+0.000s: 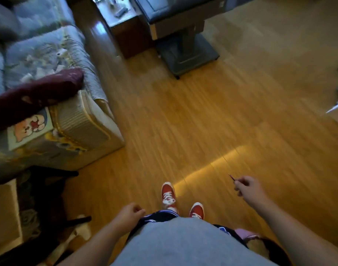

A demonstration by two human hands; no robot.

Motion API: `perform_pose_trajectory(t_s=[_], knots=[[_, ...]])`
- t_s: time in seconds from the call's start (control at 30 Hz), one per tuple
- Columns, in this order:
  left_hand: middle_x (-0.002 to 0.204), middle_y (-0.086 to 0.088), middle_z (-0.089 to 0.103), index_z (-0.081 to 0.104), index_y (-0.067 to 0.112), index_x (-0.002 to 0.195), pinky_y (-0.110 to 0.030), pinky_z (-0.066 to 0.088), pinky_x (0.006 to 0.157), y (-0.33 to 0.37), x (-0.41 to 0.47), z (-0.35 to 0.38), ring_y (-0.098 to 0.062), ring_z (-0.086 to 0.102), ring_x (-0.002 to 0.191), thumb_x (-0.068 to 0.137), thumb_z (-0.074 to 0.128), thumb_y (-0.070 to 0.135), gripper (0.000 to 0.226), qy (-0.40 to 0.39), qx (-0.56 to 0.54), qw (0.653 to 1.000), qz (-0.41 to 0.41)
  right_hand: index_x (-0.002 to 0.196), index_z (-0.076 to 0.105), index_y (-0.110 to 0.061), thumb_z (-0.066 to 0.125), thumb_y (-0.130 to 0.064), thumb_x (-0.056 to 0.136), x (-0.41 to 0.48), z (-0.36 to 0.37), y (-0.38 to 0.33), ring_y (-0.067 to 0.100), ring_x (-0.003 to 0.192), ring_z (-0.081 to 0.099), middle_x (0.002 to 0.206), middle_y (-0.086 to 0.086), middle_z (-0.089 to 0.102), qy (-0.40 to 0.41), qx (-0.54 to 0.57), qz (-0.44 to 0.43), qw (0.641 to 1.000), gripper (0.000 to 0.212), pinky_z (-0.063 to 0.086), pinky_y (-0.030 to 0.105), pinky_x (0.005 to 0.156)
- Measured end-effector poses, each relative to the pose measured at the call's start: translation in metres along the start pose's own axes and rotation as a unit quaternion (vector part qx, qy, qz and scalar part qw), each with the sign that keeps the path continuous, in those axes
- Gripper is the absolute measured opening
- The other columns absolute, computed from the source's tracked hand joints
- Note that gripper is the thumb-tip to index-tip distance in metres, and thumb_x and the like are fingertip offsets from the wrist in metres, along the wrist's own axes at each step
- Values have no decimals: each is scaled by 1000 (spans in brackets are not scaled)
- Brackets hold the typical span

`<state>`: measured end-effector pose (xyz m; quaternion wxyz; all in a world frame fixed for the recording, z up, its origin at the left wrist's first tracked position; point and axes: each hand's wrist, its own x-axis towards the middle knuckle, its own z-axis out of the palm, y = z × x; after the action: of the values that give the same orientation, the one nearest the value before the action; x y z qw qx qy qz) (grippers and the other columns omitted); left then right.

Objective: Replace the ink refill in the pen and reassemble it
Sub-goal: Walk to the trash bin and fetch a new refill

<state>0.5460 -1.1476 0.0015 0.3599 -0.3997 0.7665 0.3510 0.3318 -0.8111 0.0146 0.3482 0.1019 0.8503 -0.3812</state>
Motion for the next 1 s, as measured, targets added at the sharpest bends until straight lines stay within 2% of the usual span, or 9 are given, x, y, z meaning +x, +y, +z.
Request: perform_pose_trajectory(t_s=[0.13, 0.27, 0.37, 0.53, 0.63, 0.73, 0.83, 0.9, 1.0], knots=[[90, 4, 68, 62, 25, 88, -30, 54, 74, 38, 58, -46, -11, 64, 81, 92, 58, 41, 16, -17, 55, 998, -13, 84, 64, -17, 55, -18, 95, 47, -8, -45, 20, 68, 63, 79, 5, 68, 12, 31, 1, 999, 14, 45, 29, 57], [90, 2, 70, 65, 22, 93, -34, 55, 76, 101, 127, -99, -14, 66, 82, 91, 57, 43, 22, -25, 125, 992, 23, 87, 64, -15, 56, -16, 95, 84, -26, -63, 20, 65, 61, 77, 5, 67, 47, 57, 44, 996, 12, 46, 29, 56], [86, 2, 69, 64, 23, 90, -30, 52, 66, 171, 165, -135, -14, 65, 78, 90, 58, 45, 23, -38, 178, 981, 60, 82, 63, -19, 55, -16, 95, 93, -47, -62, 23, 69, 63, 80, 7, 68, 84, 80, 97, 989, 15, 48, 31, 58], [83, -4, 71, 65, 17, 83, -34, 54, 69, 315, 210, -164, -20, 68, 78, 90, 58, 41, 26, -66, 295, 940, 156, 77, 61, -13, 53, -8, 96, 81, -77, -45, 21, 63, 56, 73, 8, 62, 160, 164, 188, 955, 21, 43, 30, 56], [79, -2, 69, 65, 15, 83, -28, 48, 55, 405, 223, -147, -16, 64, 66, 90, 58, 39, 26, -75, 321, 921, 209, 80, 62, -6, 52, -7, 95, 68, -91, -21, 22, 64, 55, 75, 13, 62, 203, 206, 240, 927, 19, 45, 33, 59], [73, -3, 65, 63, 19, 75, -28, 45, 57, 490, 224, -110, -14, 59, 61, 90, 58, 34, 22, -99, 325, 904, 258, 81, 64, -10, 53, -12, 95, 62, -107, 8, 30, 73, 64, 78, 14, 65, 220, 254, 292, 895, 18, 55, 47, 73], [67, 1, 64, 64, 21, 69, -26, 43, 56, 564, 216, -63, -15, 58, 62, 90, 59, 32, 24, -112, 335, 887, 299, 83, 65, -12, 53, -14, 96, 65, -129, 39, 36, 81, 68, 82, 17, 68, 215, 298, 327, 870, 18, 55, 55, 85], [69, 0, 64, 62, 22, 70, -26, 43, 56, 603, 208, -29, -15, 58, 63, 90, 60, 30, 22, -135, 337, 877, 315, 82, 64, -15, 54, -15, 96, 71, -146, 59, 35, 81, 68, 82, 16, 70, 226, 322, 339, 855, 18, 56, 51, 83], [77, -4, 67, 62, 21, 74, -25, 45, 58, 649, 199, 11, -17, 63, 70, 91, 59, 30, 19, -157, 358, 866, 312, 77, 62, -22, 54, -18, 96, 81, -181, 84, 26, 73, 66, 79, 11, 68, 234, 330, 356, 842, 21, 51, 35, 63]])
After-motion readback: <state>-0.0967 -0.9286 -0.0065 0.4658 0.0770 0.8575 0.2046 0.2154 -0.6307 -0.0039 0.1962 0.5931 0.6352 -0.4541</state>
